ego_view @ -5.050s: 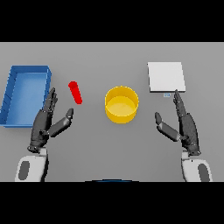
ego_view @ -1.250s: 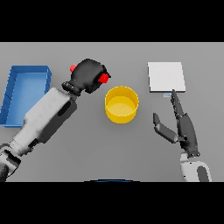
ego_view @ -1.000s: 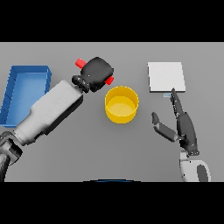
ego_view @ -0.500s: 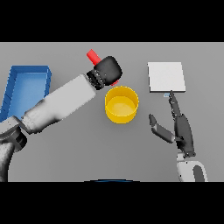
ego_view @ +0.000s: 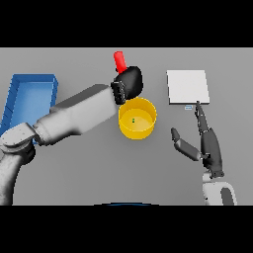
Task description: Pick up the red beaker and tilt it to pour out 1 green nut into yellow bowl. Pick up the yellow bowl and place it on the metallic measuring scale.
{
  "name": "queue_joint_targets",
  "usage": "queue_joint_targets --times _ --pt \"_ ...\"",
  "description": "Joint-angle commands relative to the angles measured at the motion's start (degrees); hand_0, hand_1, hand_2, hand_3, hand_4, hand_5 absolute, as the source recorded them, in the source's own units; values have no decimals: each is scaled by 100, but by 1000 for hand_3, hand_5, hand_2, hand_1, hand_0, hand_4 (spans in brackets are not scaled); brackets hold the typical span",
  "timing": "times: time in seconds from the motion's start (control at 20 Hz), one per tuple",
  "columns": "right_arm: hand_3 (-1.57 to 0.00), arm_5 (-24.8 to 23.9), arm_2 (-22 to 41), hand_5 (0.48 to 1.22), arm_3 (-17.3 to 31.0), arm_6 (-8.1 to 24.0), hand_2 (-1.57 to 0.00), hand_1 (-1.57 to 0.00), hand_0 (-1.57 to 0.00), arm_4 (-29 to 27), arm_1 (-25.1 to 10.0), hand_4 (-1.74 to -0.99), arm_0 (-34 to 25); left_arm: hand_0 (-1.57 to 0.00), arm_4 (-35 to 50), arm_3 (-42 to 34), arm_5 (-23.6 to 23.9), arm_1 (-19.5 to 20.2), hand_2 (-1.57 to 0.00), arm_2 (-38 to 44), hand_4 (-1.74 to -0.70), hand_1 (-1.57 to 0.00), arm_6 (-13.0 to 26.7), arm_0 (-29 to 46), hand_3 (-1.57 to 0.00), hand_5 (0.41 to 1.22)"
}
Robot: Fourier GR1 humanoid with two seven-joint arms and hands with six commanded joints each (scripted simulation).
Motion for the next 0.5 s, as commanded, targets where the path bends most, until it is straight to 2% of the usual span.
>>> queue_joint_targets --times 0.0,0.25,0.45 --pt "1 -19 43 627 -44 34 1 1 1 69 6 -1153 7 -1571 -48 -53 -62 -22 -1571 -105 -1734 -1571 1 -55 -1571 1221" --pt "1 -109 55 637 -42 -3 1 1 1 178 16 -1155 23 -1571 -231 62 -71 -244 -1571 -576 -1725 -1571 42 -314 -1571 1221" --pt "1 -52 -3 635 -37 -45 1 1 1 22 25 -1152 71 -1571 -242 169 17 -208 -1571 -797 -1721 -1571 -162 -654 -1571 1221"
